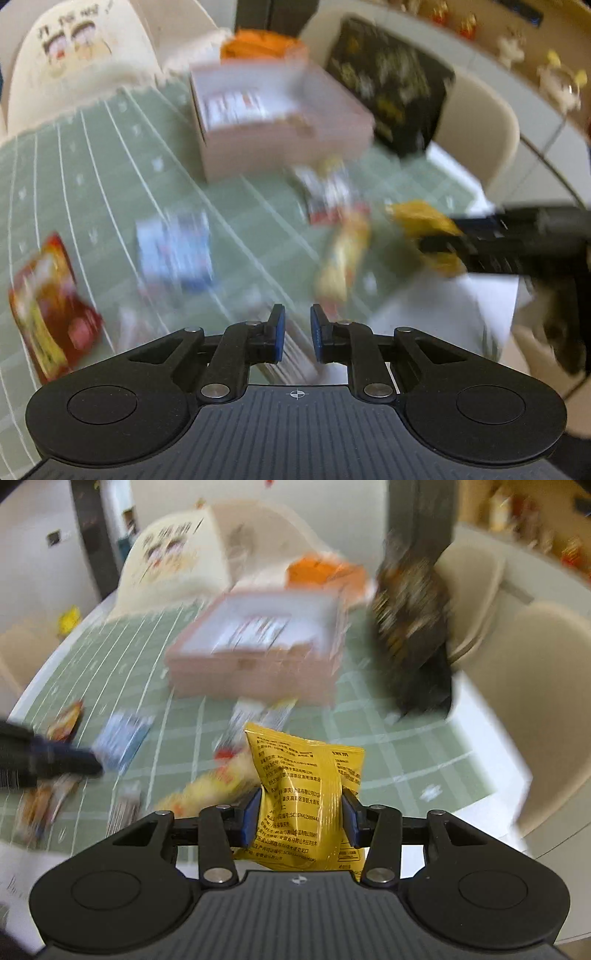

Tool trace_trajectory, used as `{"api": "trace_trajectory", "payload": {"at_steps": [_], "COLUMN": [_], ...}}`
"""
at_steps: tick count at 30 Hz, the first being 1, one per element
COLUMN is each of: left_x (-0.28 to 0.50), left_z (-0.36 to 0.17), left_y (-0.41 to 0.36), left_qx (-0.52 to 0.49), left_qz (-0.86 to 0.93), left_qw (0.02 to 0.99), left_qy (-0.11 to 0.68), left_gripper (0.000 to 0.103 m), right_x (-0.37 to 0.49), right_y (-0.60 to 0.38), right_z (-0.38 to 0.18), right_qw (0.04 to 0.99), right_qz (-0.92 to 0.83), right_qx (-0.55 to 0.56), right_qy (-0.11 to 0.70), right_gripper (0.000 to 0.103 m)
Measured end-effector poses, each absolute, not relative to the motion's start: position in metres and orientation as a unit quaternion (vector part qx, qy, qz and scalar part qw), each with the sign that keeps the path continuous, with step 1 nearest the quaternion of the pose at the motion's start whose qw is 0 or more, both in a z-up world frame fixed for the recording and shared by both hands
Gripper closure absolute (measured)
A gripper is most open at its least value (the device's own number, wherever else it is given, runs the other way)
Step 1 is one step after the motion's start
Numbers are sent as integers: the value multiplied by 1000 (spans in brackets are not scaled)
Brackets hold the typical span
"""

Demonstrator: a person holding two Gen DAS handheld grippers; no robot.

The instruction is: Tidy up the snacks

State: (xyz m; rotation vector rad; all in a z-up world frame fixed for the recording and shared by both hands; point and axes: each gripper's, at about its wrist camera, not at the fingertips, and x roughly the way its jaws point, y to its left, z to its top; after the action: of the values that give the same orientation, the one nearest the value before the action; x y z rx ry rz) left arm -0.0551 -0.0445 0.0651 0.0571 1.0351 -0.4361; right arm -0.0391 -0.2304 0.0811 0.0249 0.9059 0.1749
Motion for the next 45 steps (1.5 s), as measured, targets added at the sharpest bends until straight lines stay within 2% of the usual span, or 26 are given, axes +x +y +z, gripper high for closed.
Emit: {"api": "trace_trajectory", "payload": {"at_steps": [1,6,8,10,12,15,18,19,23,27,31,37,39,40,41,45], "left_x": [-61,-79,-79,-73,-62,-56,-53,-51,-42,-53,-53,-43,-43,-44,-47,-62], "left_z": [61,41,35,32,31,37,34,30,25,20,22,27,27,26,26,30], "left_y": [-49,-62,-54,-43,-25,-1,-8,-16,-47,-76,-52,-40,-41,-40,-39,-36], "left_qx": [38,138,163,183,126,-42,-85,-77,-5,119,106,73,72,77,80,92], "left_qz": [-208,-170,-155,-116,-99,-123,-128,-124,-127,-157,-164,-143,-139,-138,-139,-150], "left_qw": [845,857,867,870,869,852,842,842,862,868,861,856,857,860,864,879], "left_qy": [491,467,445,442,469,508,517,519,491,455,469,491,491,486,478,443], "left_gripper": [82,81,71,74,74,74,74,72,54,51,42,46,46,53,62,62], "right_x": [-37,-32,-34,-38,-42,-42,-45,-46,-49,-53,-50,-29,-27,-29,-32,-46], "right_y": [-228,-209,-202,-196,-192,-196,-205,-207,-216,-222,-218,-223,-220,-218,-216,-221], "right_z": [74,53,52,53,54,58,60,60,54,50,47,36,37,40,45,69], "right_qw": [889,880,883,886,890,890,891,892,890,892,896,887,884,886,887,894], "right_qz": [97,94,89,89,83,85,84,81,65,61,59,71,77,80,85,109], "right_qx": [18,-9,-29,-52,-70,-60,-38,-32,-16,-4,-19,8,3,-9,-19,-5], "right_qy": [448,465,460,452,444,443,444,444,451,449,440,456,462,457,453,435], "right_gripper": [57,54,54,54,54,54,53,53,51,49,44,33,39,49,50,55]}}
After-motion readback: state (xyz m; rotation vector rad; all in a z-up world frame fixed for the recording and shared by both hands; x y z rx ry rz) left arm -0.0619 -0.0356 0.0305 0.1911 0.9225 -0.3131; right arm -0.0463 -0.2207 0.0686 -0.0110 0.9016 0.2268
